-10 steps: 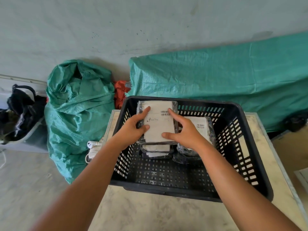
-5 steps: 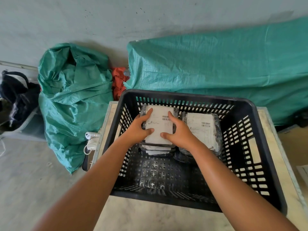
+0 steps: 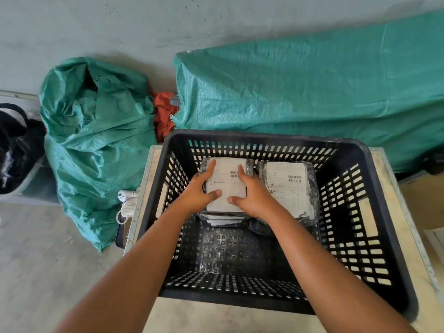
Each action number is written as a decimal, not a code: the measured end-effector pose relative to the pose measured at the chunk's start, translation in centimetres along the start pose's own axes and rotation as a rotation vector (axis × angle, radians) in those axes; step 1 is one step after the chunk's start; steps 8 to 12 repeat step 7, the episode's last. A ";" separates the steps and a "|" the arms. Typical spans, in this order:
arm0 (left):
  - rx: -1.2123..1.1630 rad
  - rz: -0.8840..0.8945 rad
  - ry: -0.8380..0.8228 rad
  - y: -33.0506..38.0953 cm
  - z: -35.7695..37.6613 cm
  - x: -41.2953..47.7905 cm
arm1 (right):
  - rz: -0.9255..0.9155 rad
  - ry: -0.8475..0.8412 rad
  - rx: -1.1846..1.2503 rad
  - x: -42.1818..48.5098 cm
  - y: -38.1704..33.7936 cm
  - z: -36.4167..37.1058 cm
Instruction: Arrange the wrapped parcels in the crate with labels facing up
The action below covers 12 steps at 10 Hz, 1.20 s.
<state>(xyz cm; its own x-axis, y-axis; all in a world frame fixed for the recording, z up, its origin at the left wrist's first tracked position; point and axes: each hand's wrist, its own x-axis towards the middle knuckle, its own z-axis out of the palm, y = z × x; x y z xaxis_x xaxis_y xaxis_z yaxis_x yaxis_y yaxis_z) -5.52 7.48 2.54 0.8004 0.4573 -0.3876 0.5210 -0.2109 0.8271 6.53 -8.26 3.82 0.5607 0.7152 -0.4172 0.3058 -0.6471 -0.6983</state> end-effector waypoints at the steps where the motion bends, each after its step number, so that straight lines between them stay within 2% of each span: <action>1: -0.065 -0.008 -0.021 0.2 -0.1 -0.1 | 0.013 -0.002 -0.001 -0.1 -0.1 0.0; 3: -0.095 -0.015 -0.070 0.9 -0.4 -0.2 | 0.046 0.008 0.030 -0.7 -0.8 -0.3; 4: 0.000 0.013 -0.061 1.4 -0.3 -0.3 | 0.048 0.061 0.070 -1.5 -1.4 -0.4; 5: 0.175 -0.035 -0.053 2.6 -0.3 -1.0 | 0.049 0.170 0.072 -2.7 -1.9 -0.5; 6: 0.231 -0.054 0.077 4.4 -0.5 -1.8 | -0.007 0.241 0.095 -4.4 -2.3 -1.2; 7: 0.044 0.052 0.229 5.7 -1.0 -4.8 | -0.080 0.314 0.214 -6.8 -2.4 -3.3; 12: 0.044 0.052 0.229 5.7 -1.0 -4.8 | -0.080 0.314 0.214 -6.8 -2.4 -3.3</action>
